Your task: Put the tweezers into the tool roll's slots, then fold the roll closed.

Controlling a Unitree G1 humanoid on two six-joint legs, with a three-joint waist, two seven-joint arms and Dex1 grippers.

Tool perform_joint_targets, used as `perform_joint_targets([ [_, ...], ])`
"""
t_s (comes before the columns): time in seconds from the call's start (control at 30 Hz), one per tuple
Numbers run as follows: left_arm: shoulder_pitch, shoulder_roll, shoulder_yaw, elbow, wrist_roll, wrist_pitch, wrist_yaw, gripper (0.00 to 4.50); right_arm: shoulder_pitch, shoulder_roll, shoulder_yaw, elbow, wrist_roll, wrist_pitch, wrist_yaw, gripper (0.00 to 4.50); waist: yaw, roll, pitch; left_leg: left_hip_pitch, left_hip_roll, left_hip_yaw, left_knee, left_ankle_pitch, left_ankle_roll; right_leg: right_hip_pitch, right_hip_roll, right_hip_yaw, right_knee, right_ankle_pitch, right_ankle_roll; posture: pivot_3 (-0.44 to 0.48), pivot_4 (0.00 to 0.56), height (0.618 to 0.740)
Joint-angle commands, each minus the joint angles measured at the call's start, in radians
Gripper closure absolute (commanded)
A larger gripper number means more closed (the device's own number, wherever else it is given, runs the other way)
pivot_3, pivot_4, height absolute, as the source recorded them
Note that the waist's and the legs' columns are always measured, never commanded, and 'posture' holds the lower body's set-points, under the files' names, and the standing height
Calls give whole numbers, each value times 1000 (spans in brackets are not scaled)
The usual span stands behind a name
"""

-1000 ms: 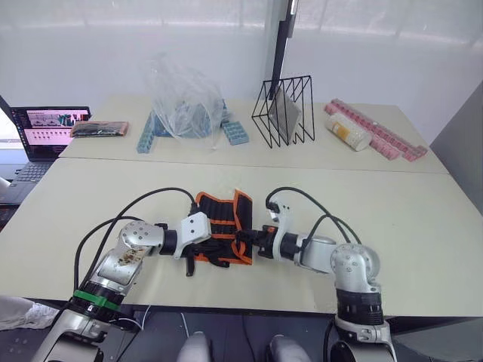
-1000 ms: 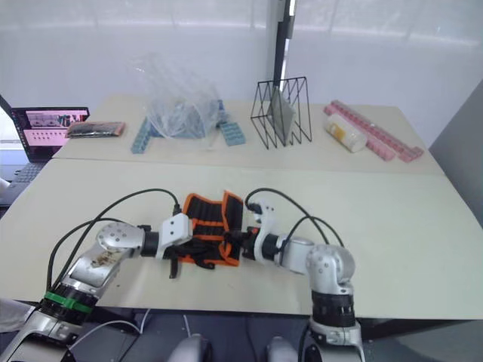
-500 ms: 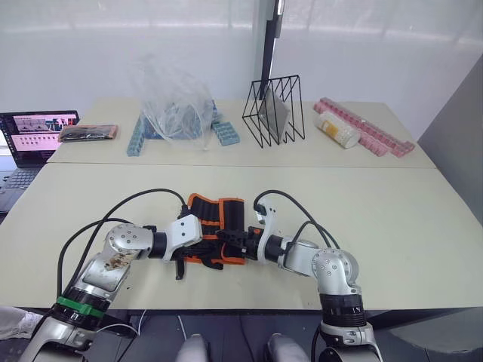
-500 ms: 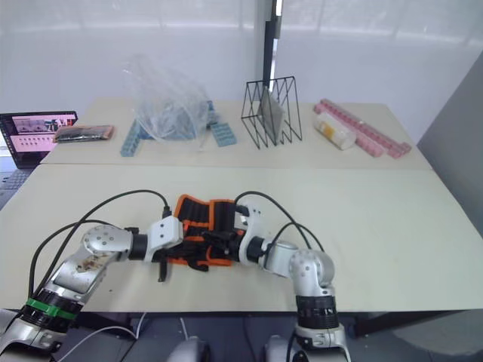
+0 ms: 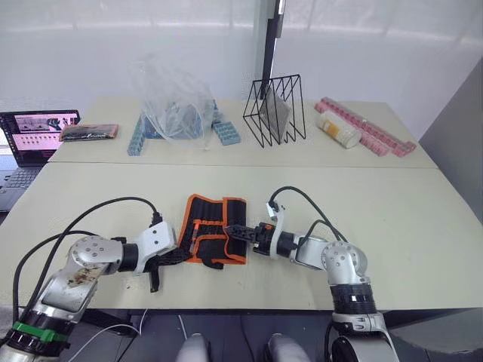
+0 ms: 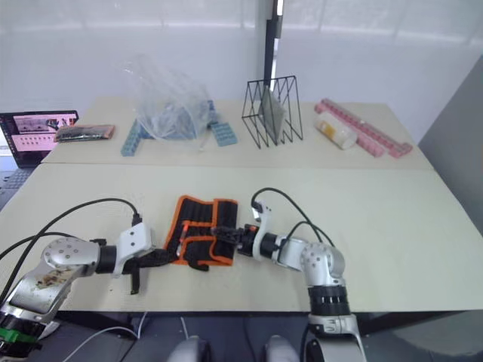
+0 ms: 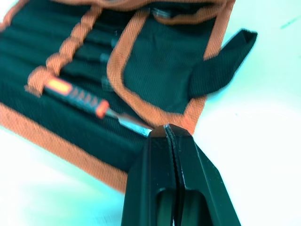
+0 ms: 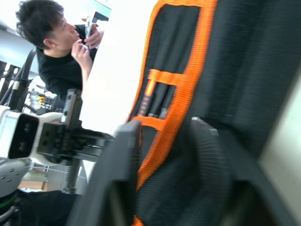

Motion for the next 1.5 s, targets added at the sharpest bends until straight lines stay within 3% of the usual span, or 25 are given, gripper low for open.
perform_joint_targets([
  [0.03, 59, 11, 94, -64, -73, 107, 37, 4500, 12, -29, 33, 5, -45, -41, 25, 4245, -2, 0, 0, 0, 0, 0, 0, 0, 0, 0, 0, 0, 0, 0, 0, 0, 150, 684],
  [0.07, 82, -4, 148, -92, -126, 158, 56, 4500, 14, -34, 47, 1, -50, -52, 36, 4476, -2, 0, 0, 0, 1, 0, 0, 0, 0, 0, 1, 0, 0, 0, 0, 0, 150, 684],
  [0.27, 171, -131, 462, -194, -445, 474, 236, 4500, 44, -119, 218, -66, -165, -218, 170, 4476, 4, -3, 1, -1, 2, -1, 0, 0, 0, 0, 1, -1, -1, 0, 0, 0, 150, 684],
  [0.43, 234, -236, 563, -266, -601, 615, 387, 4500, 55, -183, 347, -67, -339, -439, 229, 4476, 4, -4, 2, -1, 0, 0, 1, 0, 0, 0, -1, -1, -1, 0, 0, 0, 150, 684],
  [0.57, 237, -337, 583, -310, -727, 676, 515, 4500, 59, -219, 393, -31, -449, -602, 265, 4476, 9, -6, 2, -1, 0, 0, 1, 0, -1, 0, -2, -1, -1, 0, 0, 0, 150, 684],
  [0.63, 249, -374, 553, -340, -732, 672, 566, 4500, 56, -225, 394, -11, -477, -657, 276, 4476, 9, -6, 3, -1, -1, -1, 2, 0, -1, 1, -3, -1, -1, 0, 0, 0, 150, 684],
  [0.67, 253, -386, 543, -348, -735, 671, 586, 4238, 54, -227, 393, -3, -489, -676, 279, 4495, 9, -6, 3, -1, -1, -1, 2, 0, -1, 1, -3, -1, -1, 0, 0, 0, 150, 684],
  [0.8, 254, -452, 488, -372, -759, 660, 657, 3001, 48, -234, 390, 30, -521, -719, 297, 4500, 11, -6, 2, 0, -2, -1, 2, 0, -1, 2, -3, -1, -1, 0, 0, 0, 150, 684],
  [1.0, 221, -492, 381, -316, -657, 594, 727, 1045, 38, -235, 384, 62, -549, -747, 311, 4500, 18, -6, 2, 0, -3, -1, 2, 0, -1, 2, -4, -1, -1, 0, 0, 0, 150, 684],
  [1.2, 166, -524, 350, -274, -623, 544, 780, 1045, 42, -235, 388, 65, -565, -755, 323, 4500, 28, -6, 2, 0, -4, -1, 3, 0, -1, 3, -5, -1, -1, 0, 0, 0, 150, 684],
  [1.33, 171, -527, 400, -277, -660, 522, 803, 1045, 50, -234, 390, 56, -571, -752, 325, 4500, 27, -6, 2, 0, -4, -1, 3, 0, -1, 3, -5, -1, -1, 0, 0, 0, 150, 684],
  [1.5, 202, -487, 383, -255, -621, 500, 769, 1045, 58, -228, 399, 42, -570, -730, 327, 4500, 28, -6, 2, 0, -4, -1, 2, 0, -1, 3, -5, -1, -1, 0, 0, 0, 150, 684],
])
